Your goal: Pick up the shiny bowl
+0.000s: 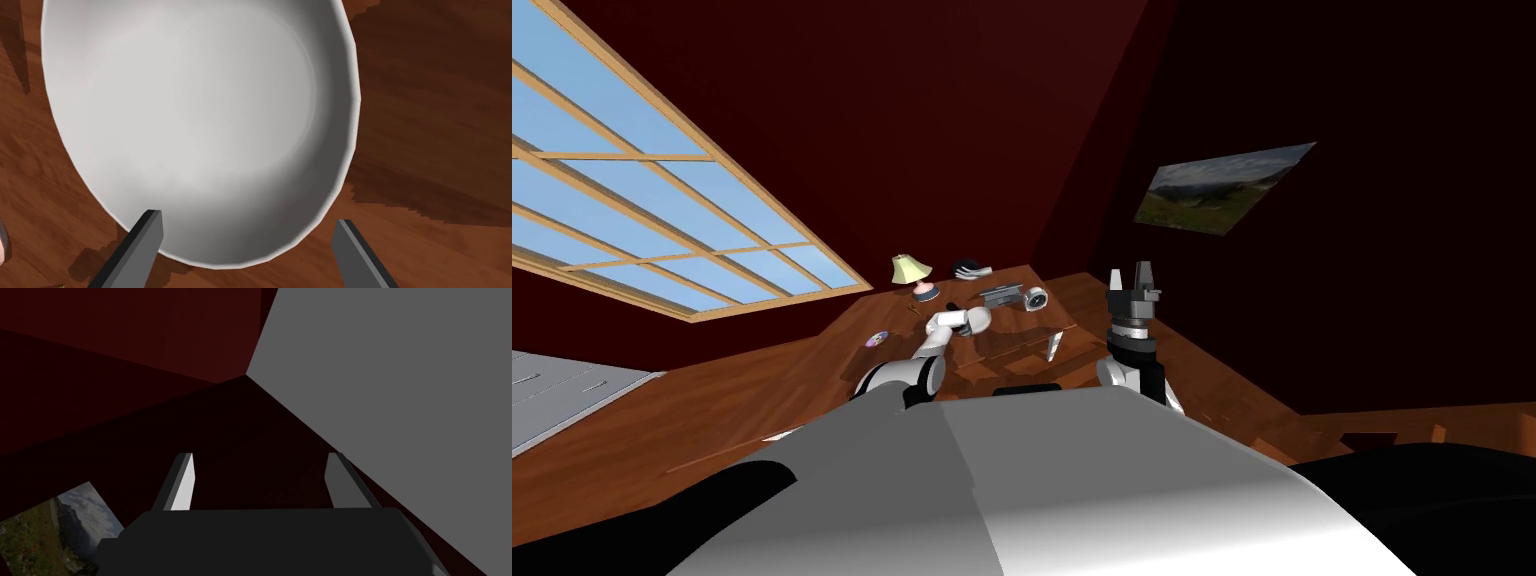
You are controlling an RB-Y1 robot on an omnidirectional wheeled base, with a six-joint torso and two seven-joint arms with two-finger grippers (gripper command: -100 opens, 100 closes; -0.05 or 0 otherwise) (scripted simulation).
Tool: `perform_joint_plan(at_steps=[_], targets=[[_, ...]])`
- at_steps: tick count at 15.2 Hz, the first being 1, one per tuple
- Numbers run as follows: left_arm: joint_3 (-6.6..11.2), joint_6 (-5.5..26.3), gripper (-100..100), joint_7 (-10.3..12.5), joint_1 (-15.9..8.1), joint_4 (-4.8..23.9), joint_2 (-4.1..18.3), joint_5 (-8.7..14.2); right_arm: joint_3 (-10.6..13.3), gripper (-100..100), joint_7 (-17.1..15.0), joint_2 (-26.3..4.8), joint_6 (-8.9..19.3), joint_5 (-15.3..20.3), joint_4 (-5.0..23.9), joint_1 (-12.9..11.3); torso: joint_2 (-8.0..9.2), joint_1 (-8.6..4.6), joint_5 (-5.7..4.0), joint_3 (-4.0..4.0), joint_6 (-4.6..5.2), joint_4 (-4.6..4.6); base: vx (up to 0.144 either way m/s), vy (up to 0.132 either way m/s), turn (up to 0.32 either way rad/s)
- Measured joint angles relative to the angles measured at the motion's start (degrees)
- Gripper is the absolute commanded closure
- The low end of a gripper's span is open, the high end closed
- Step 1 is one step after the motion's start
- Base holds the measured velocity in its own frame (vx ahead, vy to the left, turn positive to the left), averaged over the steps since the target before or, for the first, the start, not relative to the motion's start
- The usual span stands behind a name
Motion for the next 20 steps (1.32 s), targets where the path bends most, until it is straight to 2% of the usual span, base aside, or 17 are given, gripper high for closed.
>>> perform_joint_plan(at_steps=[3,6,10,15,16,18,20], targets=[[0.33,2.2,-100,0.9,-3.0,4.3,0.2,0.0,0.0,0,0.0,0.0,0.0,0.0,0.0,0.0,-0.02,-0.02,0.00,-0.01,0.02,0.00,0.020,-0.017,-0.055],[0.61,5.3,-100,1.9,-5.2,7.1,0.1,-0.1,0.0,0,0.0,0.0,0.0,0.0,0.0,0.0,-0.05,-0.02,0.00,-0.03,0.01,-0.01,0.026,-0.016,-0.049],[0.85,9.2,-100,3.1,-7.2,9.2,-0.1,-0.3,0.0,0,0.0,0.0,0.0,0.0,0.0,0.0,-0.03,-0.02,0.00,-0.02,0.01,-0.01,0.021,-0.015,-0.037],[1.22,11.3,-100,4.2,-11.0,15.1,0.0,-0.3,0.0,0,0.0,0.0,0.0,0.0,0.0,0.0,-0.05,-0.03,0.00,-0.02,0.01,-0.01,0.023,-0.014,-0.043],[1.23,11.5,-100,4.3,-11.1,15.3,0.0,-0.3,0.0,0,0.0,0.0,0.0,0.0,0.0,0.0,-0.02,0.00,0.00,-0.01,-0.01,-0.01,-0.006,0.024,-0.136],[1.61,9.9,-100,5.4,-12.3,18.7,0.8,-0.3,0.0,0,0.0,0.0,0.0,0.0,0.0,0.0,0.14,0.23,0.04,0.07,0.07,0.02,-0.048,0.083,-0.374],[1.82,10.1,-100,6.5,-10.9,16.8,0.9,-0.4,0.0,0,0.0,0.0,0.0,0.0,0.0,0.0,0.27,0.37,0.09,0.15,-0.01,0.05,-0.063,0.089,-0.236]])
